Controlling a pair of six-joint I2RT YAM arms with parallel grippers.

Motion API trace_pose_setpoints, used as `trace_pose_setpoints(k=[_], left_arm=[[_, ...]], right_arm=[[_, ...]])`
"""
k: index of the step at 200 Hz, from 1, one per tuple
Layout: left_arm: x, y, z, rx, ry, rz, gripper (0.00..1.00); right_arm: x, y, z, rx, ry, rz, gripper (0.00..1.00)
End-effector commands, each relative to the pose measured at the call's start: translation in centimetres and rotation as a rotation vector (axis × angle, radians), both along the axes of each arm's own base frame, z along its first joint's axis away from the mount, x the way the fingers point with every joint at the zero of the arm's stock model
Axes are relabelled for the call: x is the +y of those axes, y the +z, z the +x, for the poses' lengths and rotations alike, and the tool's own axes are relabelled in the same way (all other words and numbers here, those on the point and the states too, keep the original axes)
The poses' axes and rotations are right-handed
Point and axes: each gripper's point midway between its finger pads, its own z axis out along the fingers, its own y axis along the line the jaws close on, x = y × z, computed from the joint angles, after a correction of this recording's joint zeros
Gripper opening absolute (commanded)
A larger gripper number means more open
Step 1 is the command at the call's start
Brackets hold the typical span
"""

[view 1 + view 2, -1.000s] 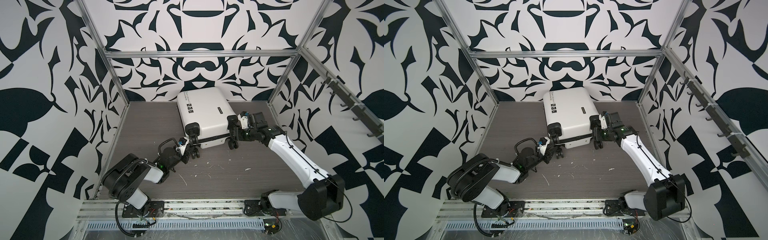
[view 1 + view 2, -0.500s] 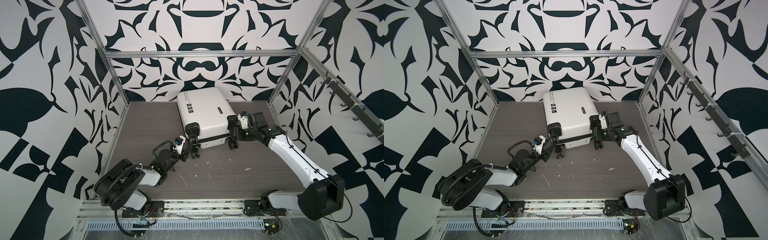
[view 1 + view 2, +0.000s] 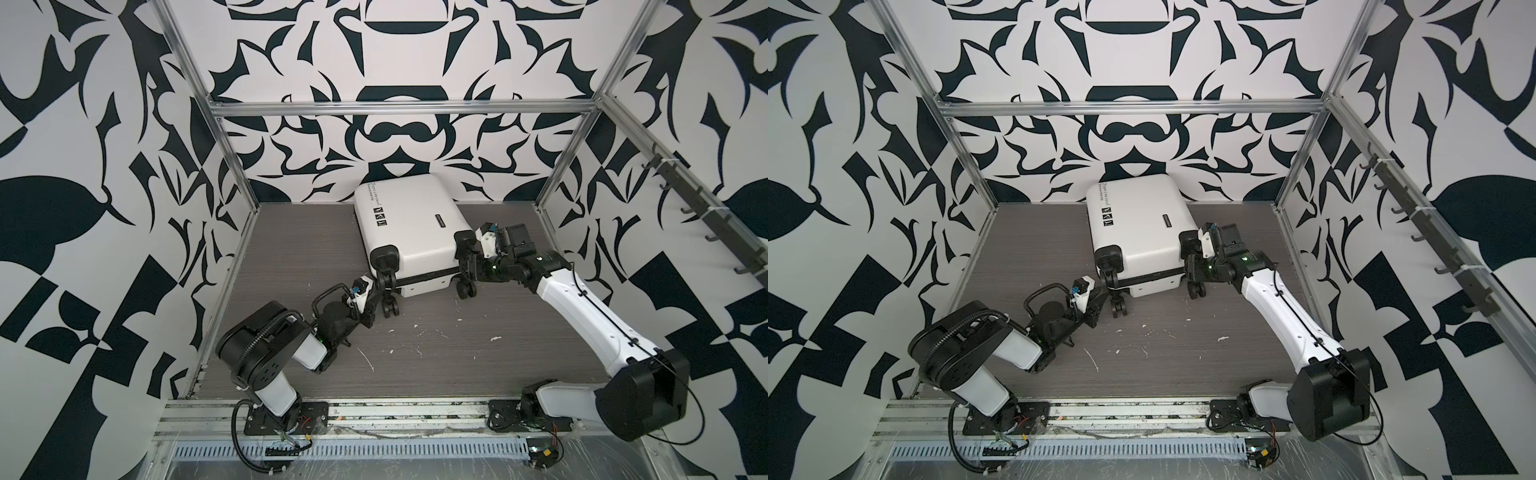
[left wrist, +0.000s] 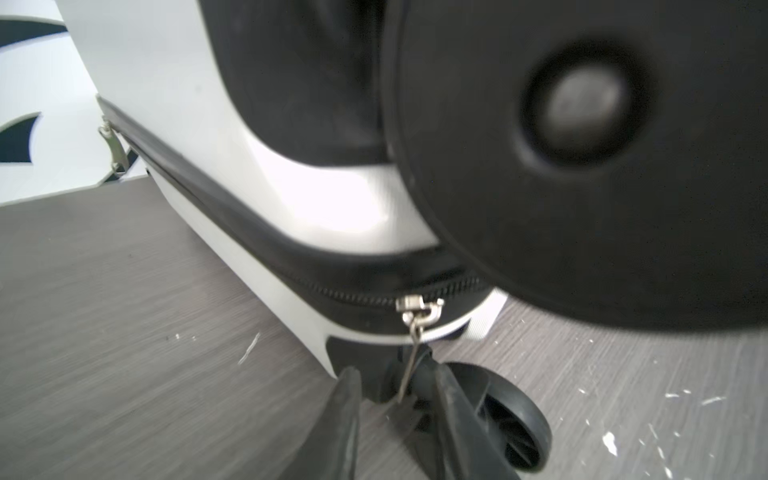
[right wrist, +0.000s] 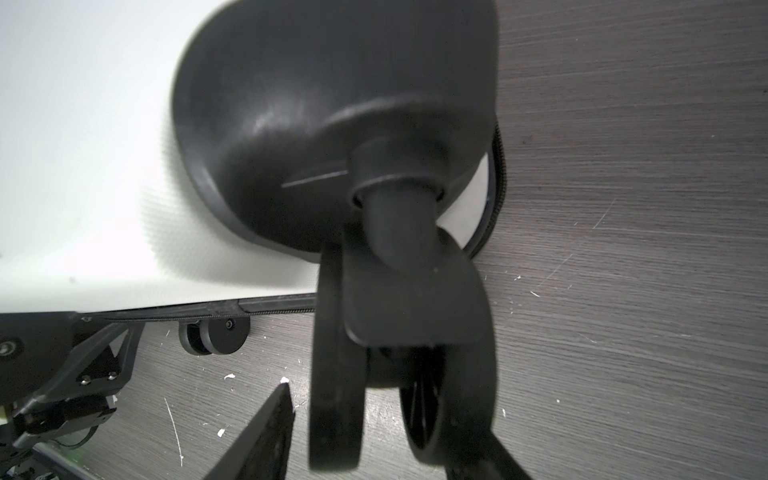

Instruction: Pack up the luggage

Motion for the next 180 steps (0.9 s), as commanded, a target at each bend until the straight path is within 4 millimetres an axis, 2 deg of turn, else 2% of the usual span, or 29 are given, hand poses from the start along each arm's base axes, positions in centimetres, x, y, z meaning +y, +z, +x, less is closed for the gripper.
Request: trace_pose_setpoints(k=[1, 118, 180], left_arm=[[-0.3, 2.1, 0.5, -0.074, -0.009, -0.034, 0.28], [-2.6, 3.5, 0.3, -0.091, -0.124, -0.078, 0.17], [-3.0, 3.9, 0.3, -0.084, -0.144, -0.103, 0.18]], right_arm=[[0.8, 3.0, 0.3, -0.072, 0.026, 0.049, 0.58], [0.8, 3.0, 0.2, -0.069, 0.025, 0.052, 0.55], [0.8, 3.0, 0.1, -0.067, 0.027, 0.054, 0.54]])
